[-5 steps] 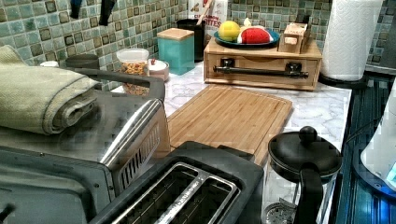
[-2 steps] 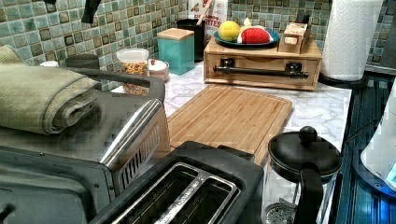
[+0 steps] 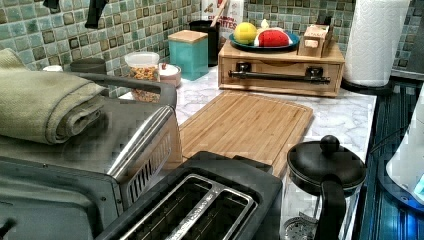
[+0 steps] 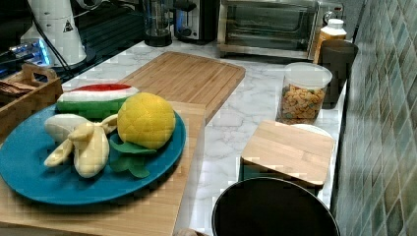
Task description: Pick up the towel.
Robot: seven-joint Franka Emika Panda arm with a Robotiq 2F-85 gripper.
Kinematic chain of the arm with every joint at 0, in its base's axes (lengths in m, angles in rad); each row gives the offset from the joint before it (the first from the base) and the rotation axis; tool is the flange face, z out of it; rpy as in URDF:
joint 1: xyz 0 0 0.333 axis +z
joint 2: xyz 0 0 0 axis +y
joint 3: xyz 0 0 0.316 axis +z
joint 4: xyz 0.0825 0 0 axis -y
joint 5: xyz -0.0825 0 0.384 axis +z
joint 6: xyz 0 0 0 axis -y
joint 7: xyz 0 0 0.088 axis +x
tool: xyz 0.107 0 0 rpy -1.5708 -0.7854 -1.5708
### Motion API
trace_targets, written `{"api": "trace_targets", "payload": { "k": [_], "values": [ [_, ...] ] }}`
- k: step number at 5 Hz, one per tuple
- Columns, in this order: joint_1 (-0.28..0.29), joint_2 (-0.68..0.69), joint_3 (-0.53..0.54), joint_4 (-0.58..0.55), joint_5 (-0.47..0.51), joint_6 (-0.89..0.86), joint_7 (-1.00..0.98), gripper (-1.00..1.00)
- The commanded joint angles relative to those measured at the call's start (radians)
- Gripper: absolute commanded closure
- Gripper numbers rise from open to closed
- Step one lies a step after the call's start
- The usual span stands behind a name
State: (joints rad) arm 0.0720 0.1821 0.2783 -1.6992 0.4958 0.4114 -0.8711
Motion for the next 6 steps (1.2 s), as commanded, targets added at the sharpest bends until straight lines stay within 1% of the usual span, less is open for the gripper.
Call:
{"api": "trace_targets", "payload": {
  "k": [1, 2, 3, 4, 5, 6],
  "values": [
    [0.109, 0.085, 0.07, 0.111, -0.096, 0.059, 0.057, -1.0],
    [0.13, 0.129, 0.055, 0.132, -0.193, 0.116, 0.168, -1.0],
    [0.143, 0.19, 0.026, 0.191, -0.242, 0.113, 0.231, -1.0],
    [0.14, 0.229, 0.01, 0.208, -0.246, 0.15, 0.238, -1.0],
    [0.137, 0.334, -0.003, 0.342, -0.241, 0.033, 0.273, 0.67],
    [0.131, 0.355, -0.011, 0.379, -0.228, 0.001, 0.272, 1.0]
  ]
}}
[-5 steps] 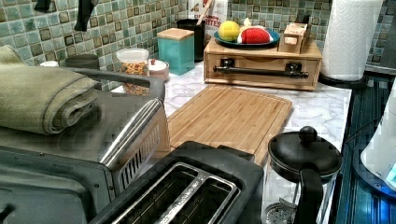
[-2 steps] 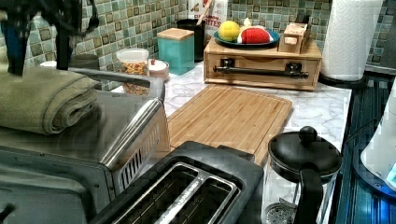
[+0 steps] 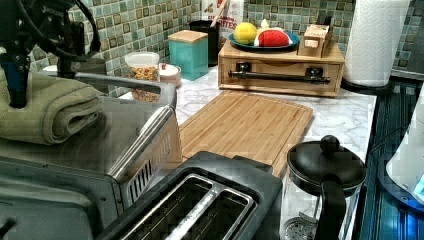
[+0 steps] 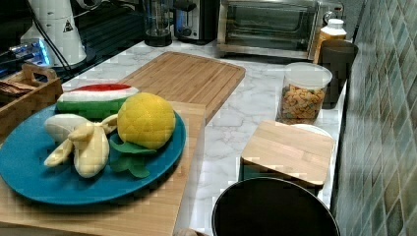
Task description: Pick up the towel.
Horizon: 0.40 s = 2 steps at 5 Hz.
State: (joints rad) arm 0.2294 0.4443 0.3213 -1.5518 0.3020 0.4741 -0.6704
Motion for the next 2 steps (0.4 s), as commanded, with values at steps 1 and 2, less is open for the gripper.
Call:
{"api": "trace_targets", "payload": {
  "k": [1, 2],
  "values": [
    [-0.035, 0.101, -0.051, 0.263, -0.026, -0.107, 0.065, 1.0],
    [-0.063, 0.009, -0.045, 0.163, 0.008, -0.043, 0.01, 1.0]
  ]
}}
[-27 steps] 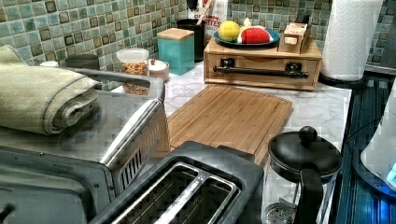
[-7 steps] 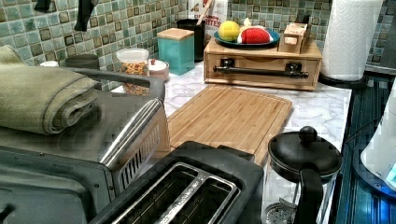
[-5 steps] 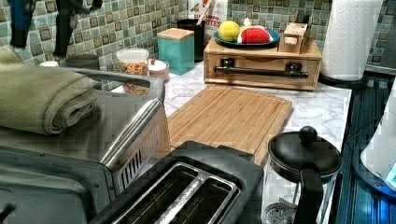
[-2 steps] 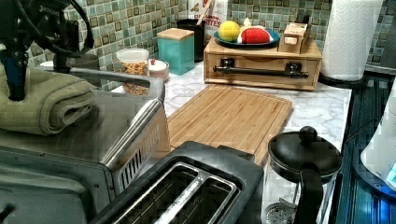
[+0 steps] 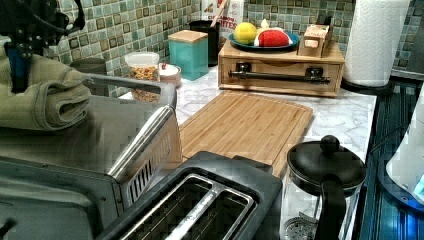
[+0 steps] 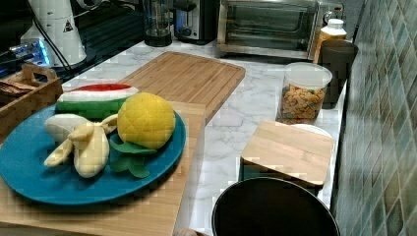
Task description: Pick up the towel.
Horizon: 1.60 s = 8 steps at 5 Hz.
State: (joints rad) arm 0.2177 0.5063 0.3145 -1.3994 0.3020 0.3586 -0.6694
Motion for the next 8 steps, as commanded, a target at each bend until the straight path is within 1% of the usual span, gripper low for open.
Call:
{"api": "trace_targets", "payload": {
  "k": [1, 2, 3, 4, 5, 6, 7, 8],
  "values": [
    [-0.113, -0.17, -0.022, -0.109, 0.096, 0.146, -0.064, 1.0],
    [-0.184, -0.326, -0.006, -0.264, 0.22, 0.282, -0.172, 1.0],
    [-0.138, -0.391, -0.076, -0.333, 0.068, 0.376, -0.083, 1.0],
    [-0.151, -0.435, -0.128, -0.388, -0.029, 0.406, 0.033, 1.0],
    [-0.159, -0.488, -0.197, -0.443, -0.164, 0.402, 0.183, 1.0],
    [-0.183, -0.497, -0.244, -0.43, -0.242, 0.31, 0.276, 1.0],
    [-0.19, -0.486, -0.286, -0.384, -0.32, 0.167, 0.357, 1.0],
    [-0.192, -0.469, -0.324, -0.358, -0.35, 0.09, 0.402, 1.0]
  ]
}}
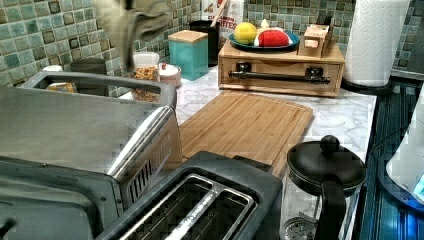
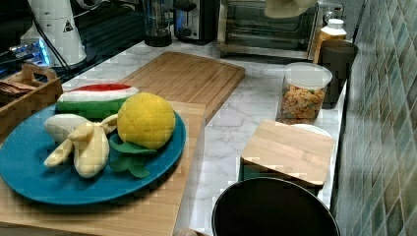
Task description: Pick up the towel.
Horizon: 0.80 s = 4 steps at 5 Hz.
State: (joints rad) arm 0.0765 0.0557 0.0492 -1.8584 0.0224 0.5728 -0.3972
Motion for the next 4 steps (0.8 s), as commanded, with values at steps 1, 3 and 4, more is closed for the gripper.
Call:
{"api": "trace_targets", "payload": {
  "k": [1, 3, 4],
  "values": [
    [-0.037, -0.018, -0.072, 0.101, -0.07, -0.124, 0.13, 1.0],
    [-0.042, -0.018, -0.068, 0.101, -0.07, -0.124, 0.13, 1.0],
    [-0.046, -0.018, -0.064, 0.101, -0.07, -0.124, 0.13, 1.0]
  ]
}}
